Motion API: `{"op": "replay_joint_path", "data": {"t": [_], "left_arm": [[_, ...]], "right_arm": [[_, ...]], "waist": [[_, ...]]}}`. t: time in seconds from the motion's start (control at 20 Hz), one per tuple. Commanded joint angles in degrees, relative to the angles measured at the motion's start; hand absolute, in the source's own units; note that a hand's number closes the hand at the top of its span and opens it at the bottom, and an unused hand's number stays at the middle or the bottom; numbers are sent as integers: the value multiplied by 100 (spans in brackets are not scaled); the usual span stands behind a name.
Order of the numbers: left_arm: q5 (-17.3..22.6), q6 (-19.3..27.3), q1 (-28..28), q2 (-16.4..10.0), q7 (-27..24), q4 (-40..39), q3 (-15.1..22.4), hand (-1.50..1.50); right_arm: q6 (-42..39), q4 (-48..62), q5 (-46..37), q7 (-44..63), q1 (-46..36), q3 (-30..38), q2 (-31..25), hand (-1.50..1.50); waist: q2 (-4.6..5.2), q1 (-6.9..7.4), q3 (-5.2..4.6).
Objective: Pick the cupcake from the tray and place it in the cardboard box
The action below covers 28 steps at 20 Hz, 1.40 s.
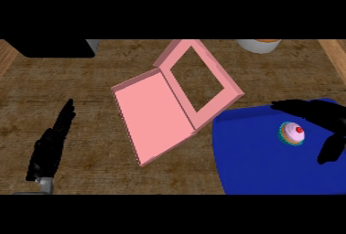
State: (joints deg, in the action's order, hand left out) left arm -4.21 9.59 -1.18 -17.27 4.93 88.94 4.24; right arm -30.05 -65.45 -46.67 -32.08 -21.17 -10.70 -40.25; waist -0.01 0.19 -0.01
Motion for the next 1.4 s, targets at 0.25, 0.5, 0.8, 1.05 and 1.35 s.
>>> {"op": "replay_joint_path", "data": {"t": [0.25,0.5,0.8,1.05,1.35], "left_arm": [[198,-509,-306,-48,-410,-57,-427,0],[3,-460,-35,-66,558,617,-380,0],[-284,-223,-228,377,-216,34,-286,0],[-218,-343,-15,175,-15,-55,-543,0],[-254,-202,-170,271,168,83,-515,0]], "right_arm": [[111,148,-568,-274,189,-57,208,-150],[-111,314,-517,-230,124,28,442,150],[1514,652,-776,-910,92,502,365,150],[1504,-234,-913,1072,420,690,1153,150],[2088,-904,-1350,3640,1040,1001,2116,150]], "waist": [[1,23,0],[-5,32,2],[4,12,2],[-38,-129,-9],[-159,-442,-35]]}}
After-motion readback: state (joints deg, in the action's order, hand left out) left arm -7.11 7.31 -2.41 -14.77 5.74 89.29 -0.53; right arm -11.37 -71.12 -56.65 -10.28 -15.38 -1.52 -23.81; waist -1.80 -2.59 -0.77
